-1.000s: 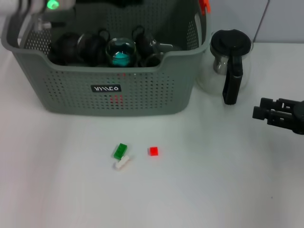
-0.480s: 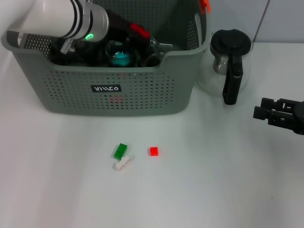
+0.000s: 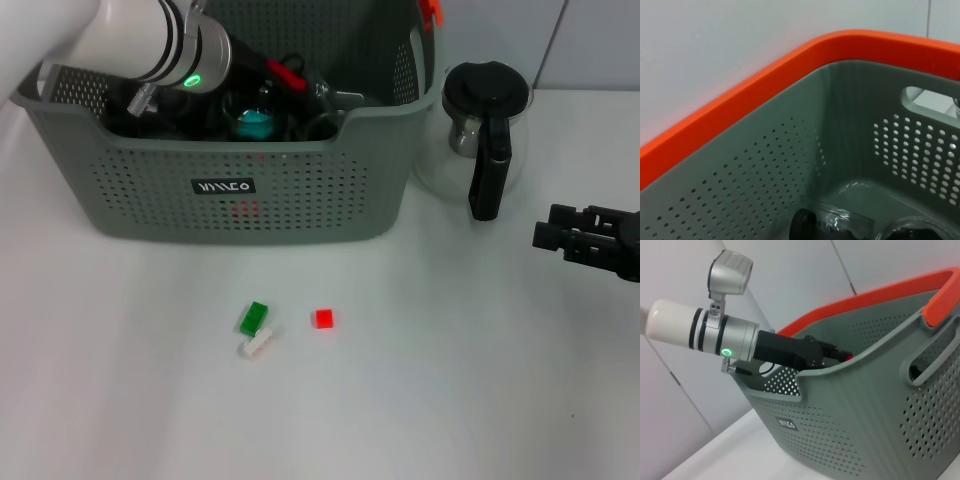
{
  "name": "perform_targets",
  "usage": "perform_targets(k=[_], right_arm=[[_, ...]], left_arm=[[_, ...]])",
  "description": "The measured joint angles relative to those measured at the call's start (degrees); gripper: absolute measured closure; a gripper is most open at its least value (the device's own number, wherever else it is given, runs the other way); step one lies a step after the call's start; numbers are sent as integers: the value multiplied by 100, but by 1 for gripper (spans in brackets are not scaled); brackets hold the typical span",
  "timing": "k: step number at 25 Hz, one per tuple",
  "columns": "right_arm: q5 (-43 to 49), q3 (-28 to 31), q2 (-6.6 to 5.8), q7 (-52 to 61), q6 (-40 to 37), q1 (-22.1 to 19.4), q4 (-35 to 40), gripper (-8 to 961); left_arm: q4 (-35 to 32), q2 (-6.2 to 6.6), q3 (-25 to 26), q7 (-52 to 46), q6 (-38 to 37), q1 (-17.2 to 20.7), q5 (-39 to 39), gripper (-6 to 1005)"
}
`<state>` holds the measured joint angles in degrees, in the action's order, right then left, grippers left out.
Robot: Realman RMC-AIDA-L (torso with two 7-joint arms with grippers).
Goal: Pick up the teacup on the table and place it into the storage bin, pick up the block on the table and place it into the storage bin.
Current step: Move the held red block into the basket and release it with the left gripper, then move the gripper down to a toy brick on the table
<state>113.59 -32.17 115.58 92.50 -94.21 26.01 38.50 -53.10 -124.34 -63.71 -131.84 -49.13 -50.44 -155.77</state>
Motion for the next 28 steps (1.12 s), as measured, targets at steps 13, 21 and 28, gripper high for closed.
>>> perform_targets(k=[13, 21, 28], right_arm=[[-12, 0, 0, -3, -31, -26, 0, 346], [7, 0, 0, 25, -42, -8, 0, 347], [11, 0, 0, 40, -69, -8, 1, 347]], left_arm=[[-3001, 25, 327, 0, -1503, 1783, 2168, 285], [-3393, 119, 1636, 1303, -3825, 2708, 4515, 291], [-2712, 330, 1887, 1896, -5595, 2699, 4259, 293]])
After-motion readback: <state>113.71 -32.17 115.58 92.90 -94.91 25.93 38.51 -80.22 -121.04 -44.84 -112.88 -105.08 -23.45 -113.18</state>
